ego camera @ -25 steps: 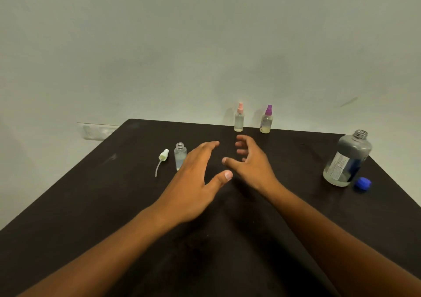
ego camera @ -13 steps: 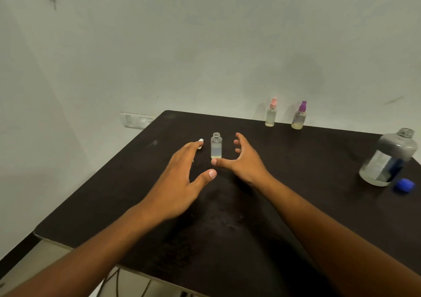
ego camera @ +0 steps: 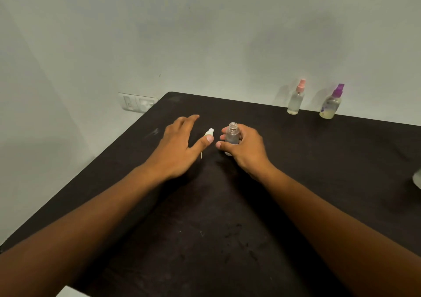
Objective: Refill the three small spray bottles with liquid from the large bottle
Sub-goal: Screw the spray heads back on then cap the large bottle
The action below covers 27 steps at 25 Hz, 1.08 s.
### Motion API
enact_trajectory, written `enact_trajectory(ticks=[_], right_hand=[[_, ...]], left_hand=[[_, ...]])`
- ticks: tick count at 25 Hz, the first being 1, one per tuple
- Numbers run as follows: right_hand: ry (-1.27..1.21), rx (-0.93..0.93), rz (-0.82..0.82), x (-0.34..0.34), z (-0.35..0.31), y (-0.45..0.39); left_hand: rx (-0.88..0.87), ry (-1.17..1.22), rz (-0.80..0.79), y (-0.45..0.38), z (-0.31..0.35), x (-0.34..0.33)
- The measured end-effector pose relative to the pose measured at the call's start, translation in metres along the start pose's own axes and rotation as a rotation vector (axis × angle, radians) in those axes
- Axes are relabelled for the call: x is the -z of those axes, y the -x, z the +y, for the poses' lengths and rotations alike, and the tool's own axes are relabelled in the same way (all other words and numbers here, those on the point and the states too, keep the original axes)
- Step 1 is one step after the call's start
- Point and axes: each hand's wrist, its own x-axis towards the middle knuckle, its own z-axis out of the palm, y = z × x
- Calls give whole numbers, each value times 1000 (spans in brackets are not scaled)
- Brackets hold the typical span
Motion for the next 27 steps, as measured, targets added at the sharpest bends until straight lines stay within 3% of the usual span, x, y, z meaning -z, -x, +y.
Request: enact_trajectory(ticks=[8,16,23,27], right_hand=[[-11,19,-7,13,-4,1],[-64,-5,13,34,-8,22],[-85,-67,37,72,-9,77],[-80,-65,45,97,-19,131]], left_hand=[[-31,-180,-128,-72,6,-15],[17,-373,-174,-84,25,-36],[11,-214,-67,-35,55,-21],[-3,30,2,17,98,-6]])
